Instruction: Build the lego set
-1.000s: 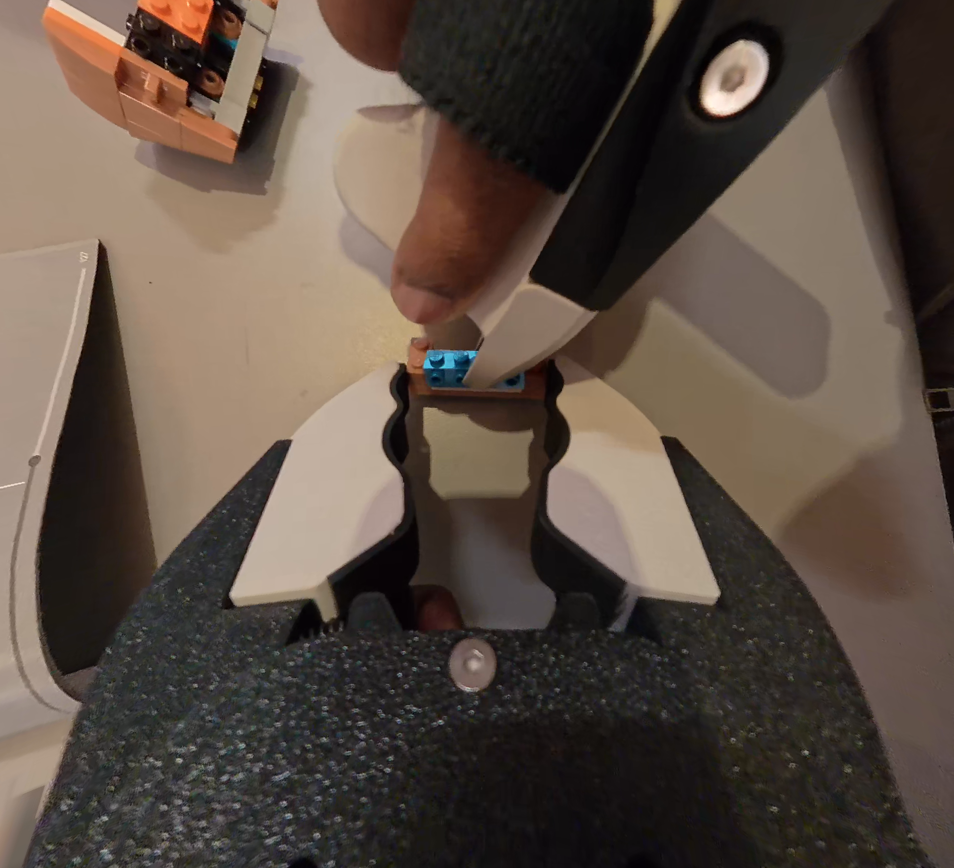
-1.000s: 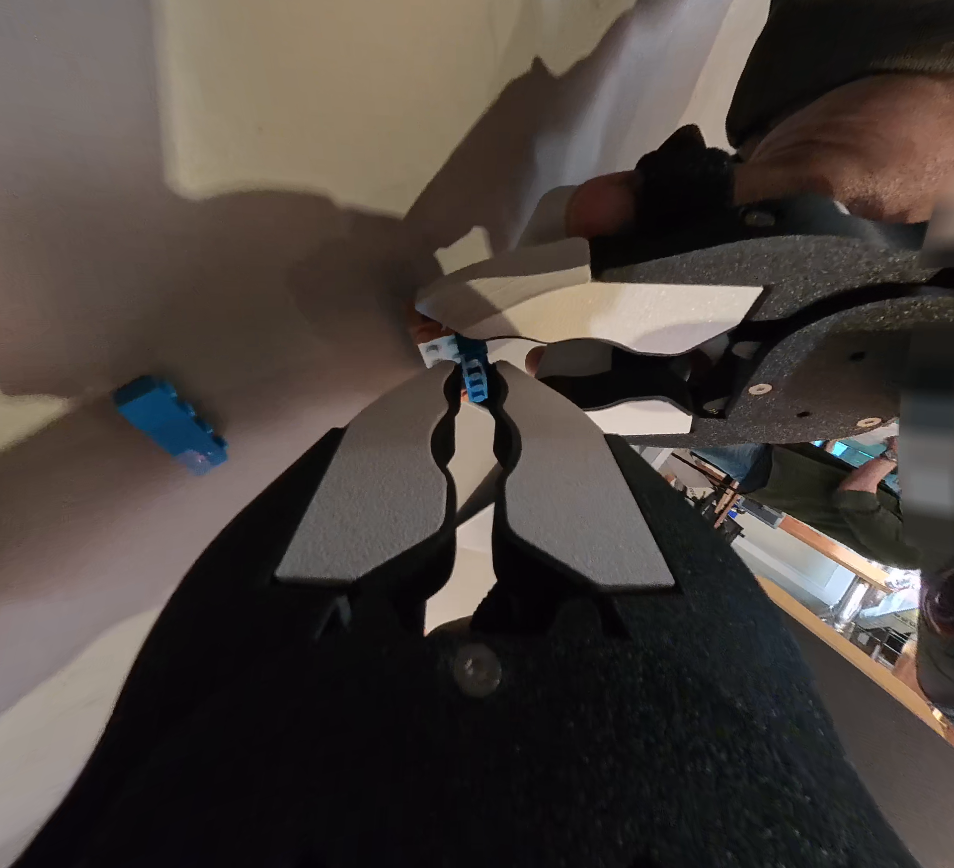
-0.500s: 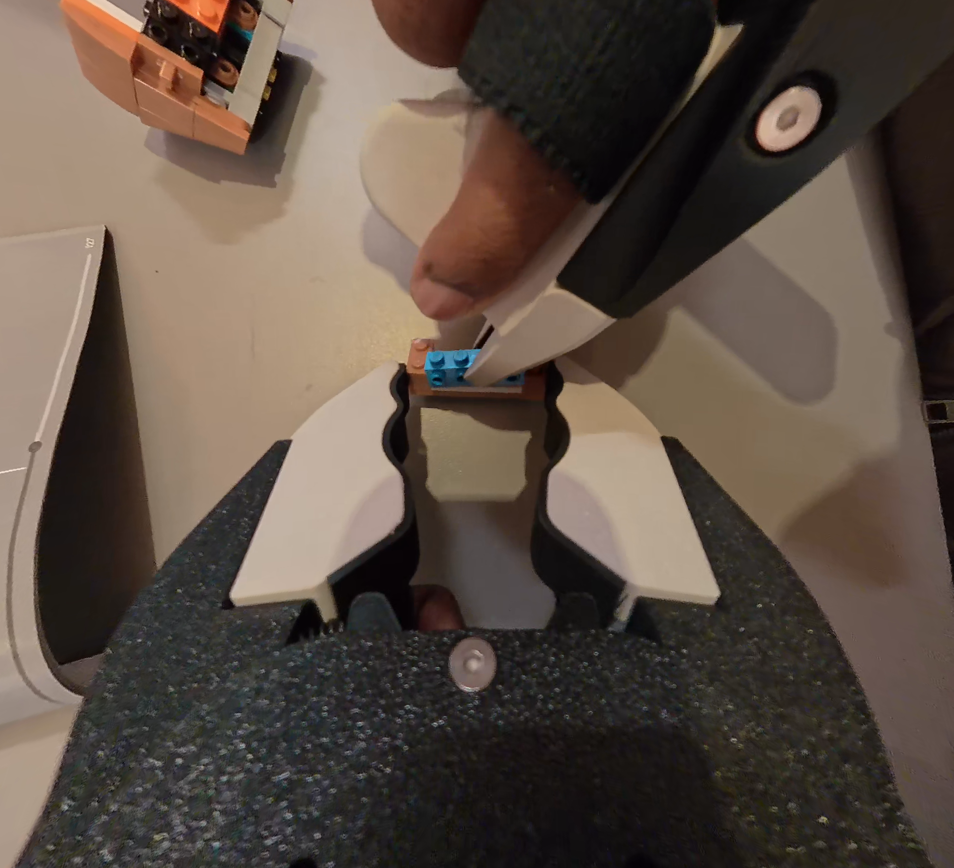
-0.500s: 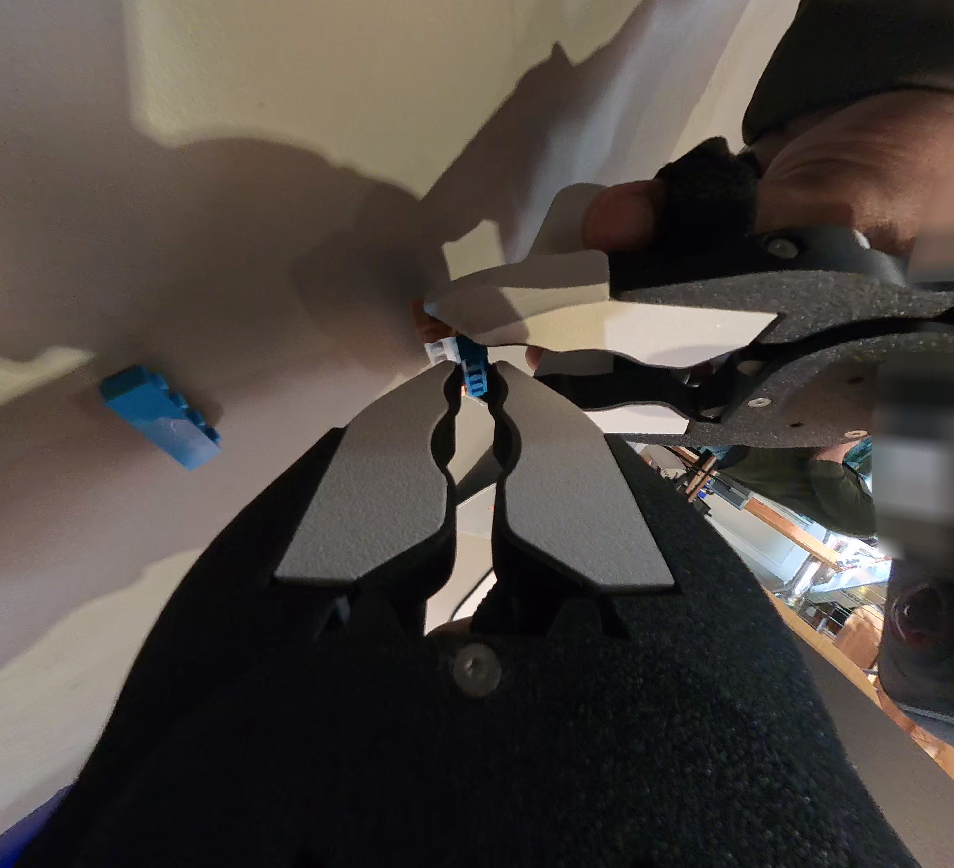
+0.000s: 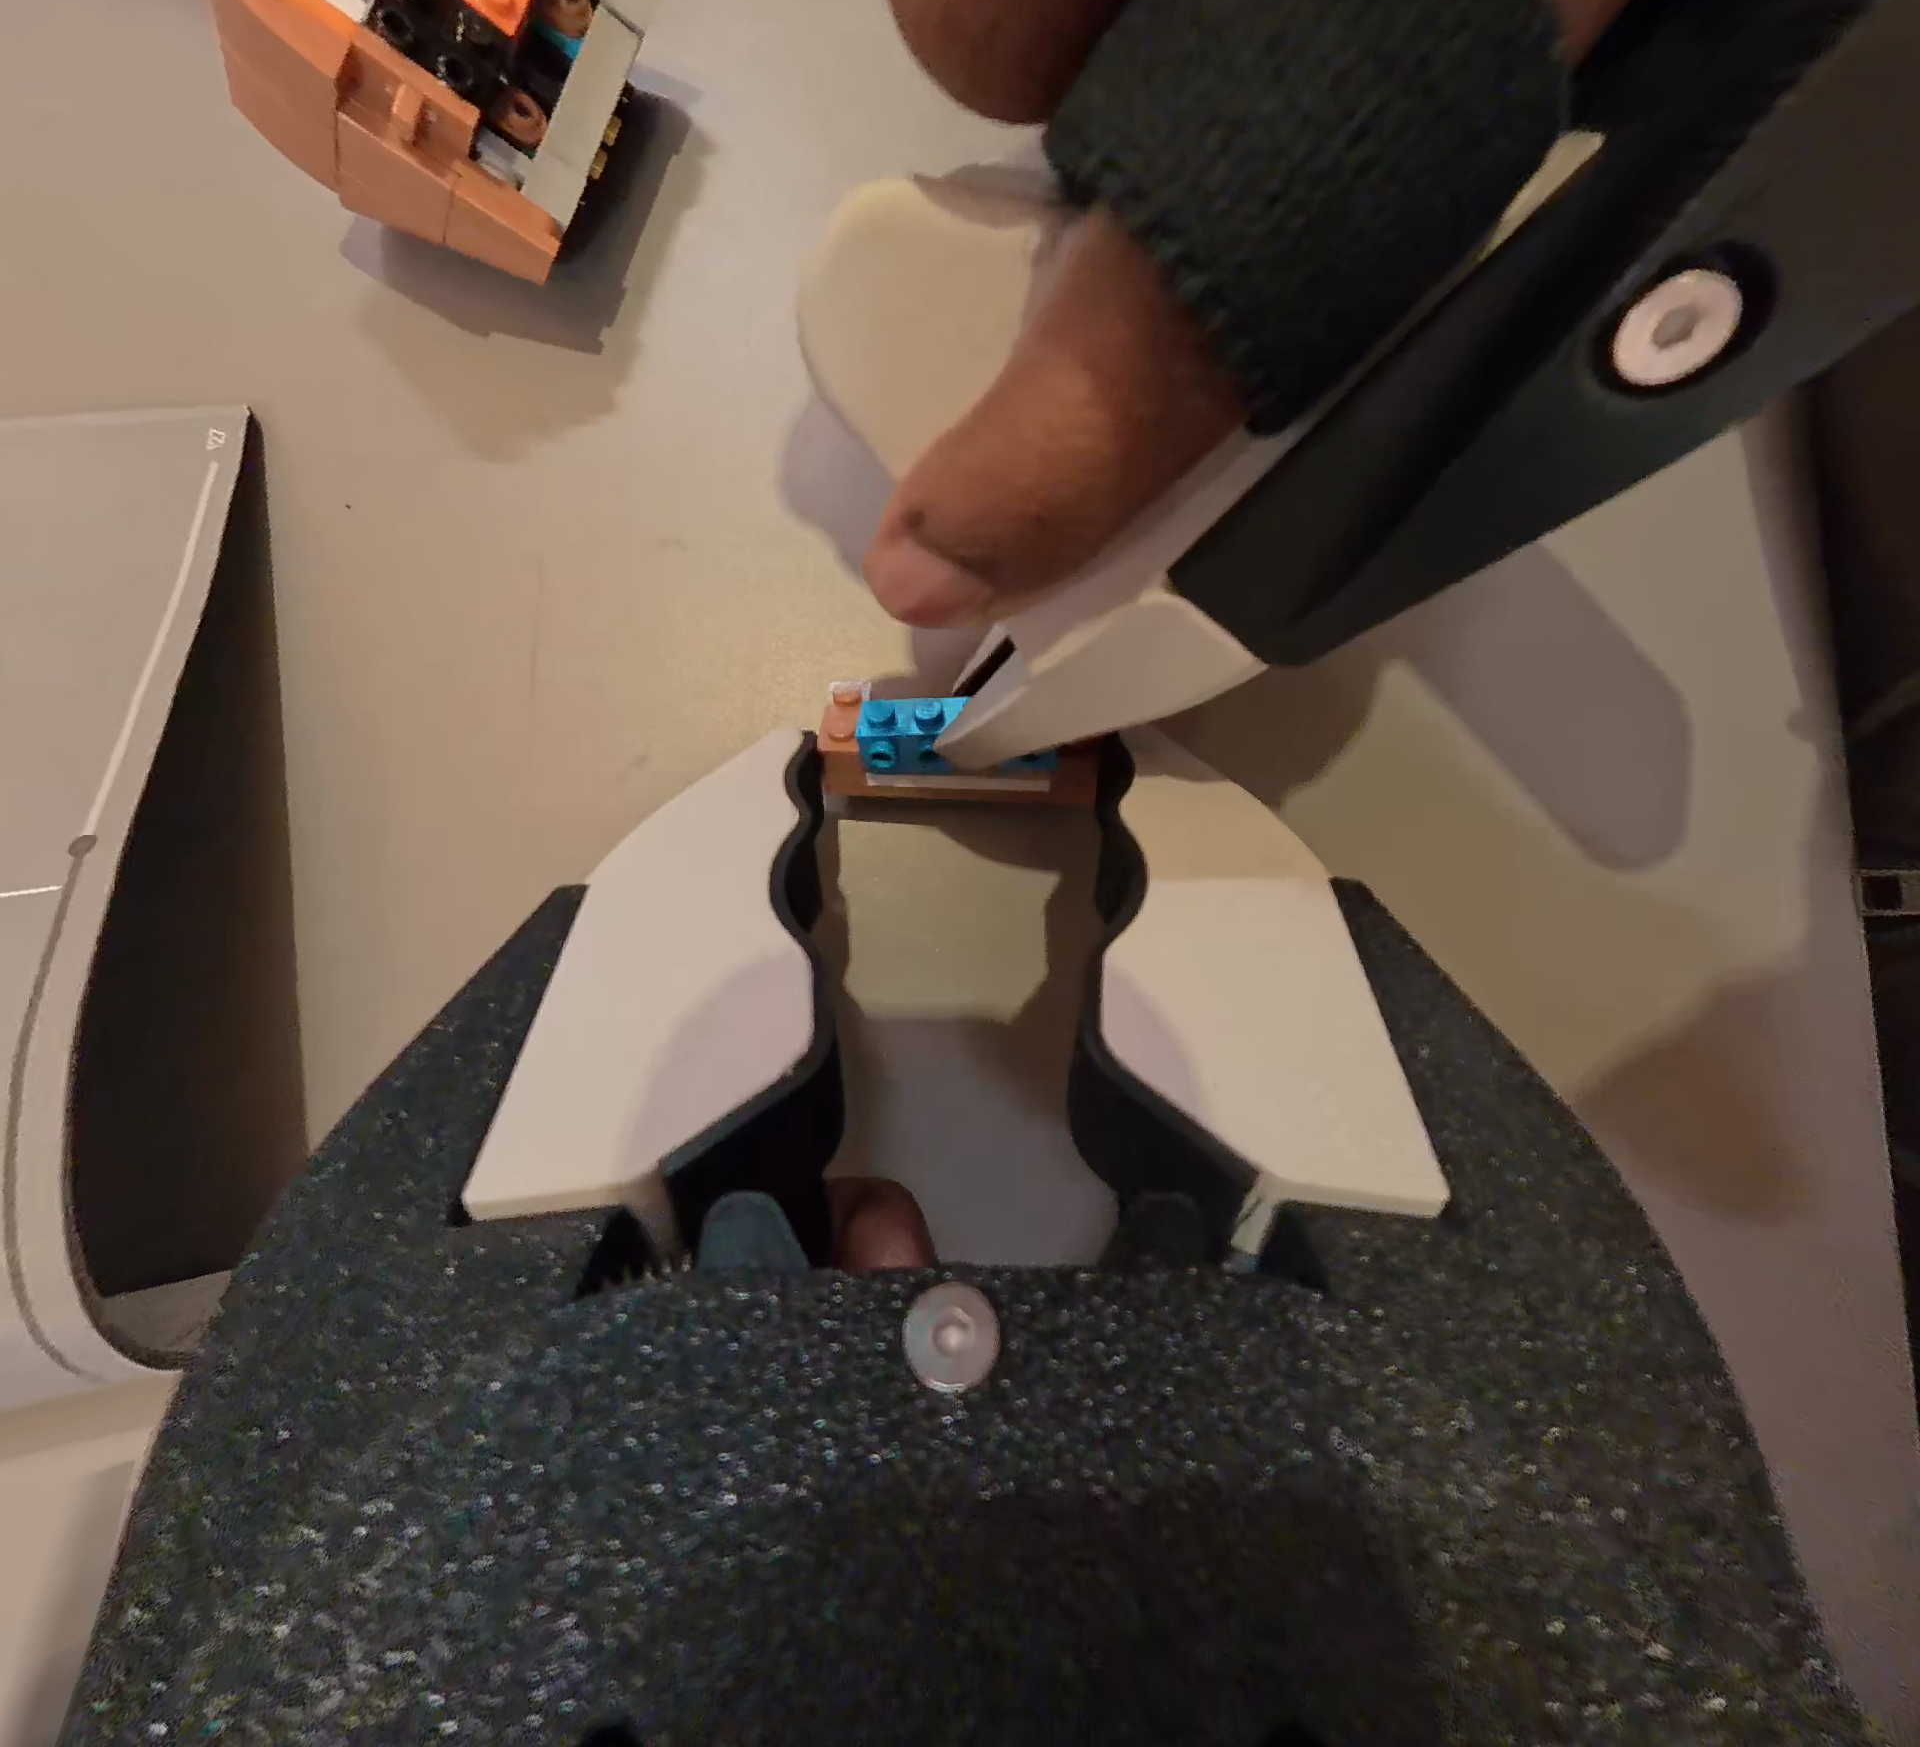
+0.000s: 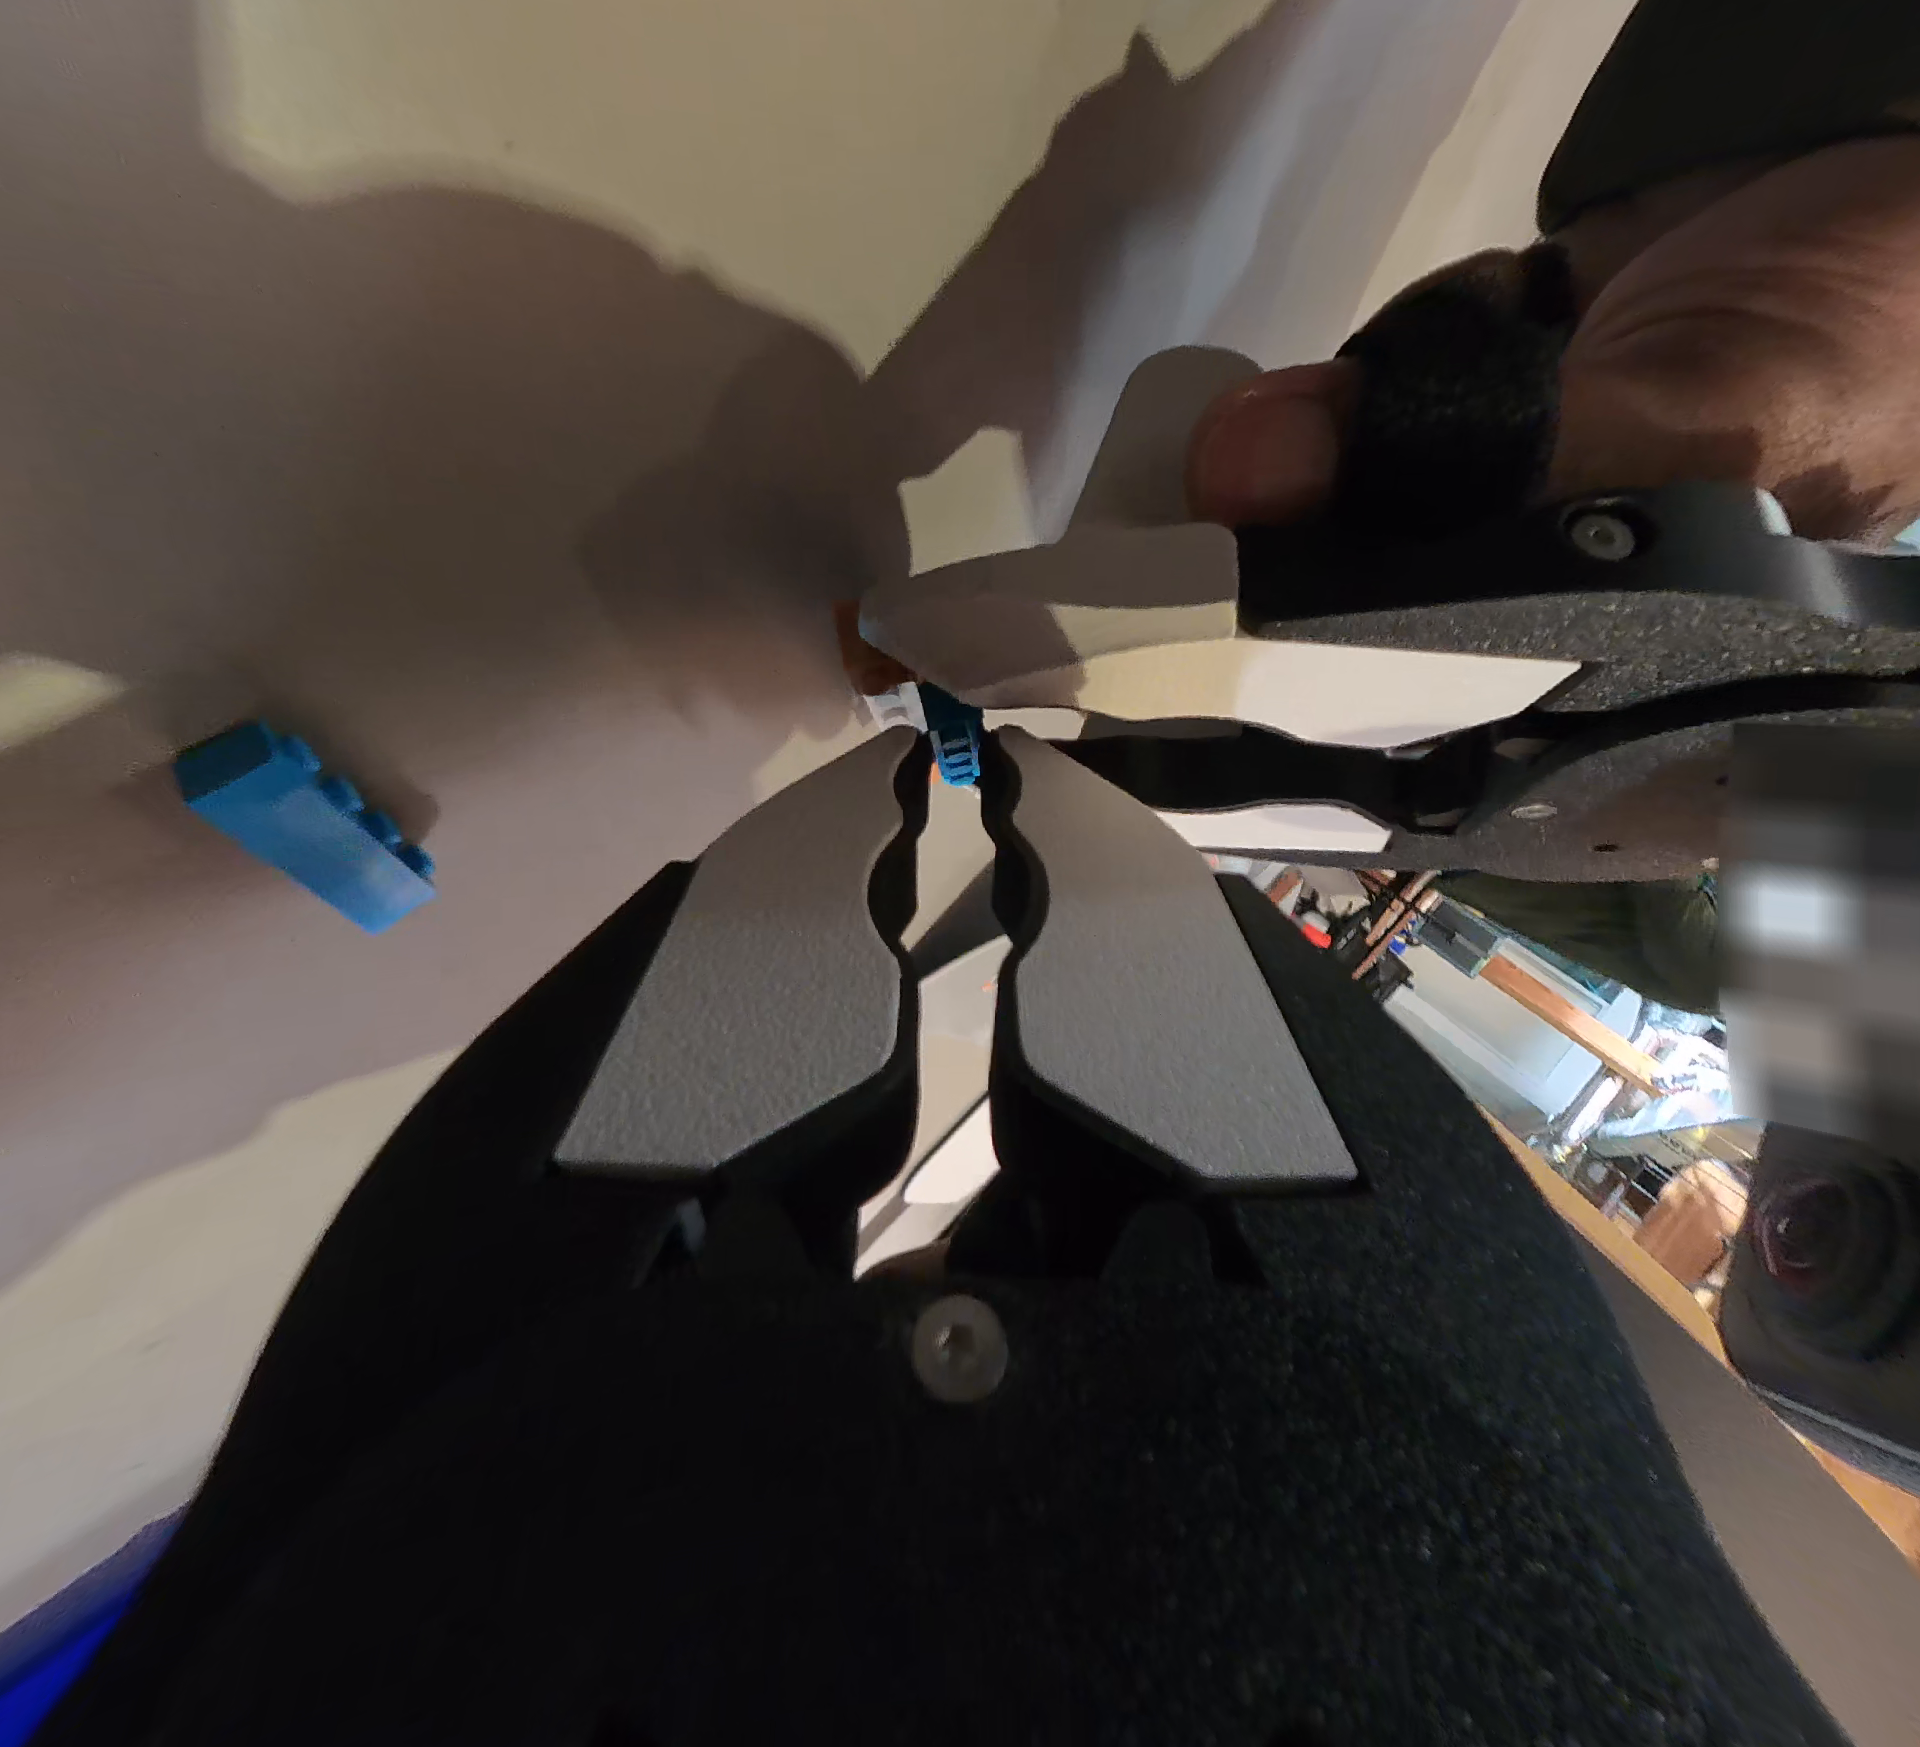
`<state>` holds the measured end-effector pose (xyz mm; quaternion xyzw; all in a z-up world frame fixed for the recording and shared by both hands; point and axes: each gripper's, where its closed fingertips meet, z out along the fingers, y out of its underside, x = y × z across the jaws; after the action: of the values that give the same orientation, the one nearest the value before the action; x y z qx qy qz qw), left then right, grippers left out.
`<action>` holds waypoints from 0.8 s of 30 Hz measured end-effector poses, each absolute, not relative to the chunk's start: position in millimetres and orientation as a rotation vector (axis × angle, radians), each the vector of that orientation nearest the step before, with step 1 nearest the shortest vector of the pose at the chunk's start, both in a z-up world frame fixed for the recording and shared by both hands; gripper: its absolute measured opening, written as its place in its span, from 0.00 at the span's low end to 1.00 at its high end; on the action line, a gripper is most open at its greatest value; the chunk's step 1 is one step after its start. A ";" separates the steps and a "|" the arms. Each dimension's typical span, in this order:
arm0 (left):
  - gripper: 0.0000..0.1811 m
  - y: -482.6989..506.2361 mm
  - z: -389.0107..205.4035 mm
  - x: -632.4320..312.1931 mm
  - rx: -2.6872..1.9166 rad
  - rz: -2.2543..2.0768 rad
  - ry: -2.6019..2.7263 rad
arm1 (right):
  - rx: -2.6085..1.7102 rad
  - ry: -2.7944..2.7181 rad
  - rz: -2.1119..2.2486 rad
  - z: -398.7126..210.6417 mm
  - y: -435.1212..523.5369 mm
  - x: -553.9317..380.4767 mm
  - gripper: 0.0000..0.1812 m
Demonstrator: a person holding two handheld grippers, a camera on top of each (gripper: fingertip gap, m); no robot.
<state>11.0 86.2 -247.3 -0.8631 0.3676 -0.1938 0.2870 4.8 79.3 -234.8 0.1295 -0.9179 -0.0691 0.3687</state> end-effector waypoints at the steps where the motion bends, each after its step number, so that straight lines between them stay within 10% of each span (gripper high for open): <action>1: 0.28 86.6 -247.4 10.7 -2.306 -0.522 0.972 | 0.331 -2.354 -0.187 -234.7 79.9 4.5 0.05; 24: 0.32 85.0 -263.2 9.1 -2.221 -0.443 1.046 | 0.303 -2.381 -0.114 -248.7 81.8 5.5 0.05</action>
<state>9.1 85.0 -263.2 -0.8441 0.3976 -0.1684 0.3178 5.5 81.8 -248.7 0.1175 -0.9240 -0.0442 0.3611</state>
